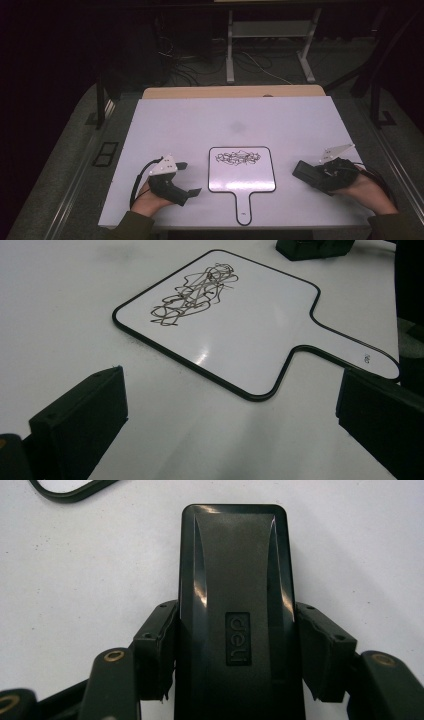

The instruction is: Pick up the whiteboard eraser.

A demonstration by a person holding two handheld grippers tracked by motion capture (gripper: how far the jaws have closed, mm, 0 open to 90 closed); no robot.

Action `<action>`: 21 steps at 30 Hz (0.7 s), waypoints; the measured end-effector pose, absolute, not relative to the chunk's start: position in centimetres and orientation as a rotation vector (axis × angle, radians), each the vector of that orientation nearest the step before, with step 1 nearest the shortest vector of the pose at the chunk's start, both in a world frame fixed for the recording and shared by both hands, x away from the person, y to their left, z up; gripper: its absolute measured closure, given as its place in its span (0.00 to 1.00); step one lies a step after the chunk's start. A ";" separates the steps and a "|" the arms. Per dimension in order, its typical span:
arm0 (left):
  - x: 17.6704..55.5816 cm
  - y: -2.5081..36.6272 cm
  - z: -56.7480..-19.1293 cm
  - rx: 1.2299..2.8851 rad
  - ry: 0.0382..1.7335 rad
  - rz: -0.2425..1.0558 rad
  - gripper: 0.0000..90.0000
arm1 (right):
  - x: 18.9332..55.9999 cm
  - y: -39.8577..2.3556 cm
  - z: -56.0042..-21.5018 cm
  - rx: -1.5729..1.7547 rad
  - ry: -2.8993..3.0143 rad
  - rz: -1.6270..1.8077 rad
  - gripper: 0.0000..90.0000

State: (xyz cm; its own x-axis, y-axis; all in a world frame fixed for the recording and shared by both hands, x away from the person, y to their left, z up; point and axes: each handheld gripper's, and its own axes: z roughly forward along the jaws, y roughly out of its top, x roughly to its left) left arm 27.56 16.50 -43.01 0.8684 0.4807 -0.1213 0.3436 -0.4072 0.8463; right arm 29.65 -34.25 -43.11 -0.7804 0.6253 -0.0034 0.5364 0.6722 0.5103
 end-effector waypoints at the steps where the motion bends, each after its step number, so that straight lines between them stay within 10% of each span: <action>1: 27.6 16.5 -43.0 2.034 0.600 0.171 0.00 | 29.6 -34.2 -43.1 0.947 2.711 0.736 0.42; 21: 27.5 16.5 -43.0 2.033 0.600 0.169 0.00 | 30.3 -34.2 -42.2 1.005 2.736 0.781 0.43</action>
